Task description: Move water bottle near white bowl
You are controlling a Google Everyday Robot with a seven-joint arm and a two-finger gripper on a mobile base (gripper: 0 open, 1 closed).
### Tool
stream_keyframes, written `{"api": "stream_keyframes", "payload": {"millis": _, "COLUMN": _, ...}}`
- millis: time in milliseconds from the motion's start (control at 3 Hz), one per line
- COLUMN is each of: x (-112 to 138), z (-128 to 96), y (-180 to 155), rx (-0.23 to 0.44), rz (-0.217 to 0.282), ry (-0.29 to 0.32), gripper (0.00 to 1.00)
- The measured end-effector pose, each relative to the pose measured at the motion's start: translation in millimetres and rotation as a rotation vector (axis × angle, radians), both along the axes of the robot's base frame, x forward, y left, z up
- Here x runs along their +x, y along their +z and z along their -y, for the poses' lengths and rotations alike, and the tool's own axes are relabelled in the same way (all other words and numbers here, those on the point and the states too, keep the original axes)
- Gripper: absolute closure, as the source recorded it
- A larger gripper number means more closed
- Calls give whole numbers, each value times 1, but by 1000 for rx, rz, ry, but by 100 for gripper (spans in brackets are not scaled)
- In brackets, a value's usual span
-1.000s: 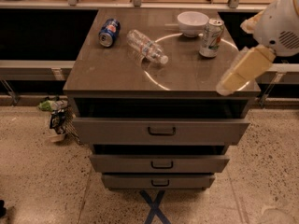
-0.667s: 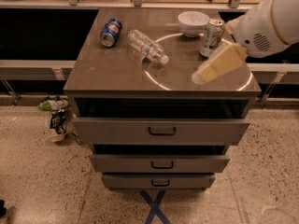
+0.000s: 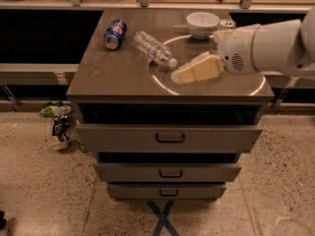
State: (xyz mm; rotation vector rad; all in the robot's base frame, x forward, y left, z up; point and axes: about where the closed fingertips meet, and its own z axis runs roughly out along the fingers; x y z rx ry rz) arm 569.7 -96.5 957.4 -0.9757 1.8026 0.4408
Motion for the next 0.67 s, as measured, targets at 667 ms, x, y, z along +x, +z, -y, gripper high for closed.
{"api": "stream_keyframes", "payload": {"millis": 667, "x": 29, "z": -10, "y": -9, "rx": 62, "rz": 78, "ry": -154, "gripper": 0}}
